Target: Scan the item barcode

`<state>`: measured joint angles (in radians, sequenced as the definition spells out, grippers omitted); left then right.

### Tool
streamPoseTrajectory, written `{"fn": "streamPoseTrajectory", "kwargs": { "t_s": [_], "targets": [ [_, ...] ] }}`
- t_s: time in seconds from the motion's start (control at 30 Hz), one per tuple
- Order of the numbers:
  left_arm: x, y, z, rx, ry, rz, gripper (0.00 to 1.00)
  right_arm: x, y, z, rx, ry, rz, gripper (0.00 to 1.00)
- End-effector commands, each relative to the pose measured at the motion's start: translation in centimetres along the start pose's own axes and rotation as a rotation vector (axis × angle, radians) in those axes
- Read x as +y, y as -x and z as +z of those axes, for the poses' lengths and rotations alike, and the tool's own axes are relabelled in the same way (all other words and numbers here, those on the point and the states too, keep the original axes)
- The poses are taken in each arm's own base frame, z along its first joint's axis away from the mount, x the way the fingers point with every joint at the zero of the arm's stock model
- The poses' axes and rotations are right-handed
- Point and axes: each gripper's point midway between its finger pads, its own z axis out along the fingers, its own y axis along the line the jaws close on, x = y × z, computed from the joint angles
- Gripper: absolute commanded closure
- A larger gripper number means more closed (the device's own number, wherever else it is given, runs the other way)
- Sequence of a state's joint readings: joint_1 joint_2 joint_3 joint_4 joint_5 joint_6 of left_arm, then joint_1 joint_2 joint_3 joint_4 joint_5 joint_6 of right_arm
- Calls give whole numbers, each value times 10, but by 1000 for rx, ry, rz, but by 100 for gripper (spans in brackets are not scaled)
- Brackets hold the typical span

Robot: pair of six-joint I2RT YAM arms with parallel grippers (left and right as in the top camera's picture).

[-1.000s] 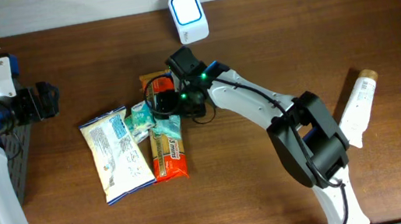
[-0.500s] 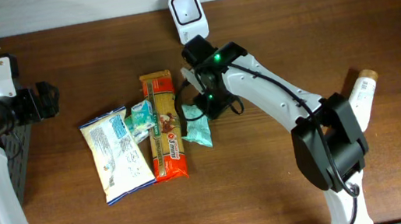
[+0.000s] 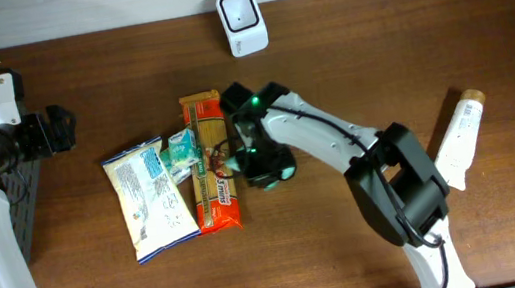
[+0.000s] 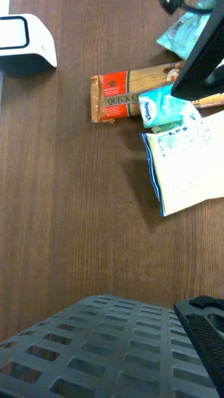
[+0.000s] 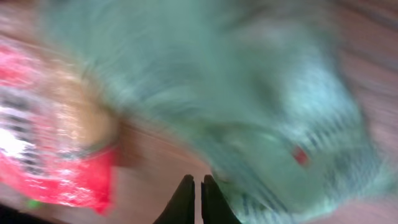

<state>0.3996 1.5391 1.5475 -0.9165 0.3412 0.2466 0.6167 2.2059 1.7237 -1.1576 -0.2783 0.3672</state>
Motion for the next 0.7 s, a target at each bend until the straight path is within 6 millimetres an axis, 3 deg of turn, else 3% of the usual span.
{"fn": "streamPoseTrajectory", "kwargs": {
  "t_s": [0.0, 0.1, 0.2, 0.3, 0.4, 0.53, 0.63, 0.67],
  "targets": [
    [-1, 3, -2, -11, -7, 12, 1, -49, 9, -9, 5, -57, 23, 94],
    [-1, 3, -2, -11, -7, 12, 1, -89, 23, -24, -20, -36, -4, 94],
    [-1, 3, -2, -11, -7, 12, 1, -81, 29, -40, -53, 8, -50, 94],
    [-1, 3, -2, -11, -7, 12, 1, -83, 13, -38, 11, 0, -24, 94],
    [-2, 3, -2, -11, -8, 12, 1, -61, -10, -19, 86, -22, -83, 93],
    [-2, 3, -2, -11, -8, 12, 1, -13, -34, -5, 142, 14, -184, 93],
    [-1, 3, -2, -11, -7, 12, 1, -13, -34, -8, 141, 15, -182, 94],
    [-1, 3, -2, -11, -7, 12, 1, -10, -28, -23, 114, 22, -183, 94]
  ]
}}
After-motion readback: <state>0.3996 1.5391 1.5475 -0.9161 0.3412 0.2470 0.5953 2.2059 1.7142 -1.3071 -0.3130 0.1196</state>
